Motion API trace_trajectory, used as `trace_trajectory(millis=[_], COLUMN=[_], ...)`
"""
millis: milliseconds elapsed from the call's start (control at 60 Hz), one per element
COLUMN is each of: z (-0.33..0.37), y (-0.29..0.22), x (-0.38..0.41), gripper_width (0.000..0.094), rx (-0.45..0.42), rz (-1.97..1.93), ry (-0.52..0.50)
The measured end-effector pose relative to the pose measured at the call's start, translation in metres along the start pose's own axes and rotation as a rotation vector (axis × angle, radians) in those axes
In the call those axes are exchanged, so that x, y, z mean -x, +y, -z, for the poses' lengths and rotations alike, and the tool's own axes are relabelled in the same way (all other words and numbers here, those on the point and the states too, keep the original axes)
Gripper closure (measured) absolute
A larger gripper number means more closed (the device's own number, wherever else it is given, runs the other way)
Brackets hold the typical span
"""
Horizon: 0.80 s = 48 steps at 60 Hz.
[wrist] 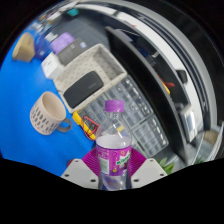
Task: Pour water
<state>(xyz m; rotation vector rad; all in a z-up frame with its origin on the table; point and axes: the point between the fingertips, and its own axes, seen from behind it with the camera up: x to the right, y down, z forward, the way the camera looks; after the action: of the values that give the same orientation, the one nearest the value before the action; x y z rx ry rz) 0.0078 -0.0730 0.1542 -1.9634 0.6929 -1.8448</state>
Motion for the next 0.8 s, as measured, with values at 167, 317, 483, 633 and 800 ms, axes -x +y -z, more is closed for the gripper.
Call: trace_trajectory(millis=[167,317,483,633,800], z=[-0.027,-0.041,-0.05,-0.052,-0.055], y=[-0.031,-0.053,-0.066,-0.091,-0.091], x=[0.005,0.016,0.028,0.033,0.043], gripper_width=[0.0614,0.0617,0.0604,0.0607,0.0606], rx=[-0.036,-0.054,-0.056,-0.127,-0.131], rz=[0.39,0.673,0.922,1.194,1.265], ry=[0.036,0.037,0.039,0.126,0.122])
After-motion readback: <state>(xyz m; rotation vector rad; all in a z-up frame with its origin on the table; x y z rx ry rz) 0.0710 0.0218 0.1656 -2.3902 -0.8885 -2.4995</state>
